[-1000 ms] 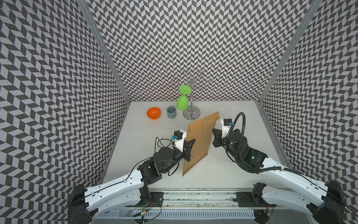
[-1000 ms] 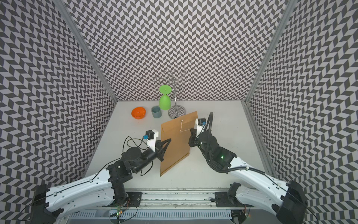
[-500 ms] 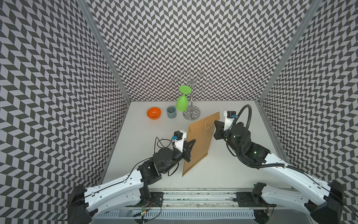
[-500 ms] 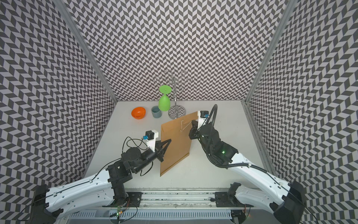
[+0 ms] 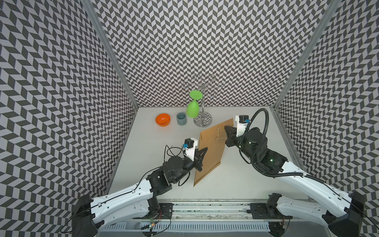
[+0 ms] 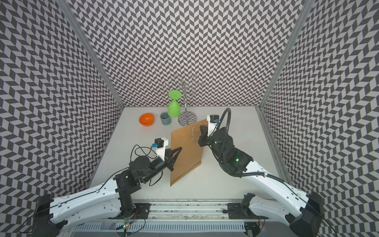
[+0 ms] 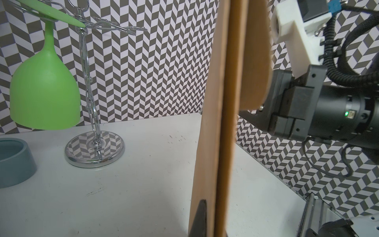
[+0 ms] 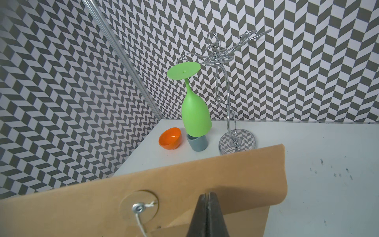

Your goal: Open the file bag

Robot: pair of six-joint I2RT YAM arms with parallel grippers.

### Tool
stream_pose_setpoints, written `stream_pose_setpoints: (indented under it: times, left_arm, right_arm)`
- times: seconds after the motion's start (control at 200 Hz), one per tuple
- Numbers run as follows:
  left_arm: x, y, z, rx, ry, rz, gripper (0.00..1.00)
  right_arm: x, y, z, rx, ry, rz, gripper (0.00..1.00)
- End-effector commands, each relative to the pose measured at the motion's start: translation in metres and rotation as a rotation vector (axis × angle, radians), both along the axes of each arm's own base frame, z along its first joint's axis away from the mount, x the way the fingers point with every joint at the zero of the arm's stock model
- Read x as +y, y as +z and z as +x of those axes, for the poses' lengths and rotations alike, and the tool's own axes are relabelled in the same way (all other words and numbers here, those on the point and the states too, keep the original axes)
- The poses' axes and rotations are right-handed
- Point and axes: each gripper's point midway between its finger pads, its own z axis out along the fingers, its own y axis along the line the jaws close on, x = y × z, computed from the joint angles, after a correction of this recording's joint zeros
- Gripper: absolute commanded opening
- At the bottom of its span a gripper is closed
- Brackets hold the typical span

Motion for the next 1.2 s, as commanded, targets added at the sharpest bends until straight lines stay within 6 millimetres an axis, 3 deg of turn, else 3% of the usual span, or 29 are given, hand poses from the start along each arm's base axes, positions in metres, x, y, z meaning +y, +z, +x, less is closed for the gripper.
stream_pose_setpoints:
  times: [0.0,0.125,0.22,0.35,0.416,0.461,0.471,0.661,0.931,1.197]
  left_arm:
    - [-0.002,-0.010,0.000,0.020,0.000,0.009,0.00]
    - [-0.002,-0.010,0.000,0.022,0.003,0.009,0.00]
    - [0.000,-0.006,0.000,0.017,0.008,0.004,0.00]
    - [0.000,0.002,-0.002,0.006,-0.004,-0.001,0.00]
    - [-0.002,0.008,-0.003,-0.011,-0.017,0.009,0.00]
    - [-0.004,0.011,-0.005,-0.023,-0.033,0.027,0.00]
    - [-0.005,0.012,-0.005,-0.024,-0.036,0.032,0.00]
    - [-0.015,0.031,-0.013,-0.073,-0.071,0.086,0.00]
    - [-0.028,0.057,-0.035,-0.136,-0.156,0.076,0.00]
    - [-0.038,0.080,-0.059,-0.234,-0.204,0.115,0.00]
  right_arm:
    - [0.002,0.037,-0.004,-0.082,0.031,0.066,0.00]
    - [-0.001,0.037,-0.007,-0.086,0.026,0.068,0.00]
    - [-0.002,0.016,-0.012,-0.062,0.044,0.050,0.00]
    - [-0.002,-0.024,-0.032,-0.043,0.133,0.030,0.57]
    - [-0.006,-0.033,-0.043,-0.054,0.158,0.059,0.74]
    - [-0.010,-0.033,-0.049,-0.076,0.163,0.082,0.98]
    - [-0.011,-0.035,-0.050,-0.079,0.162,0.086,1.00]
    - [-0.013,-0.037,-0.061,-0.155,0.183,0.130,0.99]
    - [-0.008,-0.049,-0.044,-0.134,0.126,0.106,1.00]
    - [-0.014,-0.044,-0.036,-0.196,0.068,0.117,0.70]
